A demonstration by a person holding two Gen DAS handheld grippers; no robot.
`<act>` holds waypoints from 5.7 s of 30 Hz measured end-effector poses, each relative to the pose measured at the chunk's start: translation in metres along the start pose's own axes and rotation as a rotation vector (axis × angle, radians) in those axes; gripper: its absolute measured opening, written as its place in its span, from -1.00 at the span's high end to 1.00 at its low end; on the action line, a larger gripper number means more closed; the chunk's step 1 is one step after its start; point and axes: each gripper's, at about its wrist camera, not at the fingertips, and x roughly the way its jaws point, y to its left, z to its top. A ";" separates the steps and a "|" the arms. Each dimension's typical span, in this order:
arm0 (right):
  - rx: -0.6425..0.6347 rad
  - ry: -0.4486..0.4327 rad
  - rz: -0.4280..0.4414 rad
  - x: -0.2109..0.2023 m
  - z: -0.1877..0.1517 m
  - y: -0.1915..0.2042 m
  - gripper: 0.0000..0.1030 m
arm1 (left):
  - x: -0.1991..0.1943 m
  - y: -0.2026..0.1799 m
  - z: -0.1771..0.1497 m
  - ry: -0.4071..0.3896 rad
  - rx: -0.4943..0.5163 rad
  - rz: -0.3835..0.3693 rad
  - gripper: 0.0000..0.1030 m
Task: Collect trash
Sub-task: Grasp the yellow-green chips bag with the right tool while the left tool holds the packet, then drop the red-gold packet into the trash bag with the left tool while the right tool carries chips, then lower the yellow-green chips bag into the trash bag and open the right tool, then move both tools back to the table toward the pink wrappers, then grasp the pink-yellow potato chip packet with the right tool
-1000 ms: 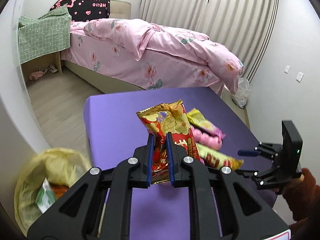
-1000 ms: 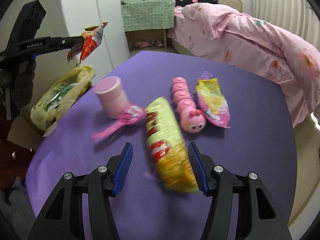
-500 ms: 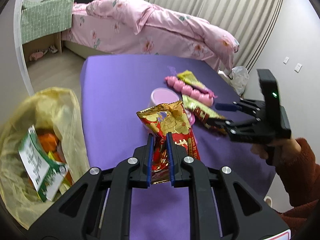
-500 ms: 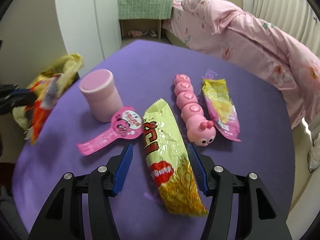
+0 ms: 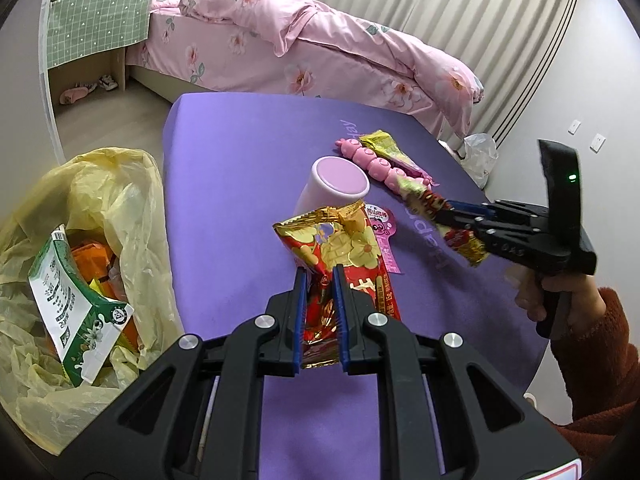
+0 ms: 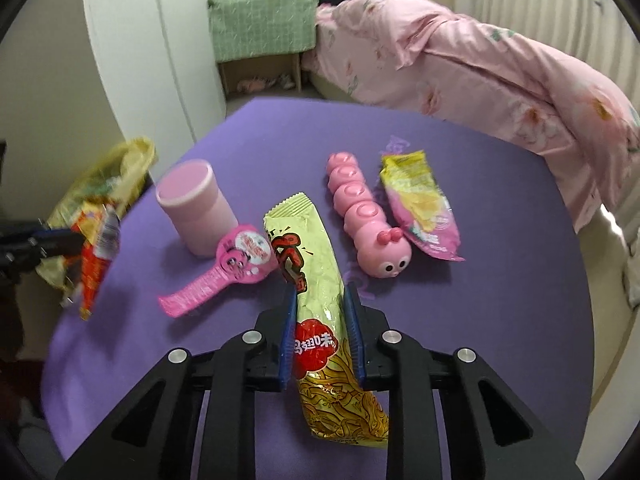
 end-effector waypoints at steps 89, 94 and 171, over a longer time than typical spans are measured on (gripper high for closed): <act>-0.158 -0.032 0.440 0.089 0.125 0.276 0.13 | -0.164 0.172 -0.065 -0.310 -0.364 0.411 0.21; -0.179 -0.063 0.407 0.075 0.124 0.270 0.13 | -0.164 0.167 -0.062 -0.308 -0.352 0.406 0.20; 0.180 -0.084 -0.119 0.035 0.015 -0.101 0.90 | 0.113 -0.075 0.034 0.056 0.119 0.020 0.20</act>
